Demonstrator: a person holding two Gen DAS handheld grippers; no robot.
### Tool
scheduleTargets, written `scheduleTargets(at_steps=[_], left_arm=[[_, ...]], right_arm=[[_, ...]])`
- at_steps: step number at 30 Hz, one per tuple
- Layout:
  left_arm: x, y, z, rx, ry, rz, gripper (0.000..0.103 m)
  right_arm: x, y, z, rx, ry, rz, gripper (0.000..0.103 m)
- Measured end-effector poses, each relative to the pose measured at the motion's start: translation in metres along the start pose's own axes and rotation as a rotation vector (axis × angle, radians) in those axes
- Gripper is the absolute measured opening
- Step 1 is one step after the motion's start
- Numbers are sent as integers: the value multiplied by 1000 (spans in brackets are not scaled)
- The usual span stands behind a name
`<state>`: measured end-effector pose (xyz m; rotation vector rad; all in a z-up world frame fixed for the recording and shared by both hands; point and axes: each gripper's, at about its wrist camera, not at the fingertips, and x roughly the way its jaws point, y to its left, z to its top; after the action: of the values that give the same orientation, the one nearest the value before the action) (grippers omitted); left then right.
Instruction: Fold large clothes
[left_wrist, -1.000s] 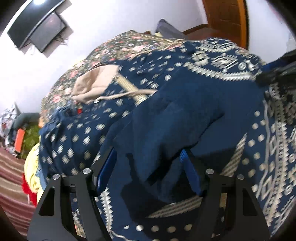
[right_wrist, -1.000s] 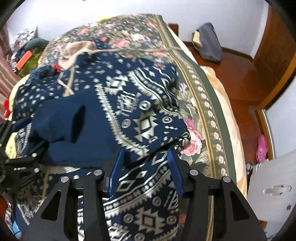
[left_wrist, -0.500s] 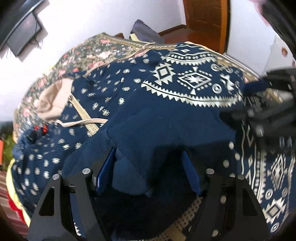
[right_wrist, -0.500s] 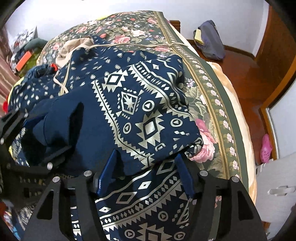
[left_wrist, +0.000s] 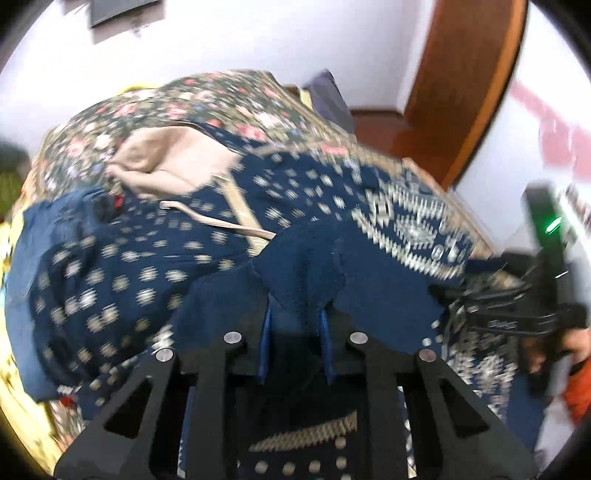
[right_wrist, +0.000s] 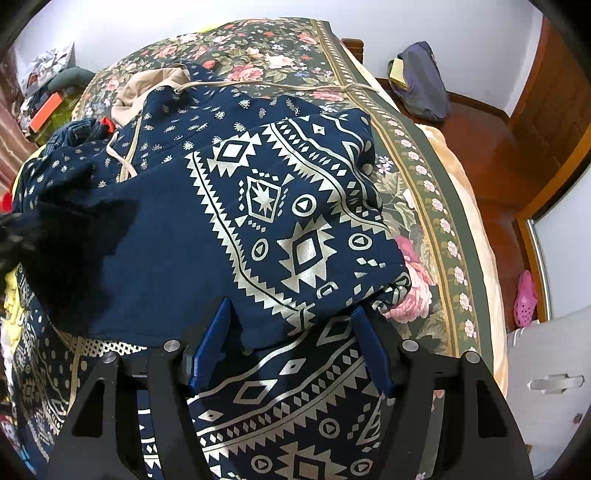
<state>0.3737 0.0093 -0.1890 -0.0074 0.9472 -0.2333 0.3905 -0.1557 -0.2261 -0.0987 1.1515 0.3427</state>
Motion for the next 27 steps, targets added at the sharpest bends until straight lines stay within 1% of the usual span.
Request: scheduleTargets(at_steps=[2,4,7,10,12,16,19,20,21,23,25,27], left_arm=[[-27,21,-3,-67,-48,-17,22],[-47,39,-8,-131,-73,-45,21],[-66,62,-19,-206,-90,-78,20],[-74,75,-33,-242,-86,-88,20],[-79,81,-46,-256,-80,-68,20],[-75,97,-71,-297,-43,-27,21],[-68,107,-88,-313,14,17,24],[-67,110,-92,-315,24,24,25],[-66,112,-96,-316,30,29,28],[-68,117,-106,-315,37,75,29],[-71,124,-114,-315,40,107,34],[-75,132,-123,-333,36,134,44]], right_arm=[[-1,0,0,8,0,1,64],[-2,0,0,14,2,-2,63],[-4,0,2,47,10,9,63],[-13,2,5,78,-12,67,63],[-16,8,7,76,-22,84,63],[-7,23,6,31,1,56,63],[5,31,1,-1,42,46,63],[8,32,-1,-7,45,38,64],[9,33,-2,-9,33,34,64],[8,31,-2,-1,29,36,64],[8,29,-1,14,30,41,64],[8,29,-1,17,31,37,65]])
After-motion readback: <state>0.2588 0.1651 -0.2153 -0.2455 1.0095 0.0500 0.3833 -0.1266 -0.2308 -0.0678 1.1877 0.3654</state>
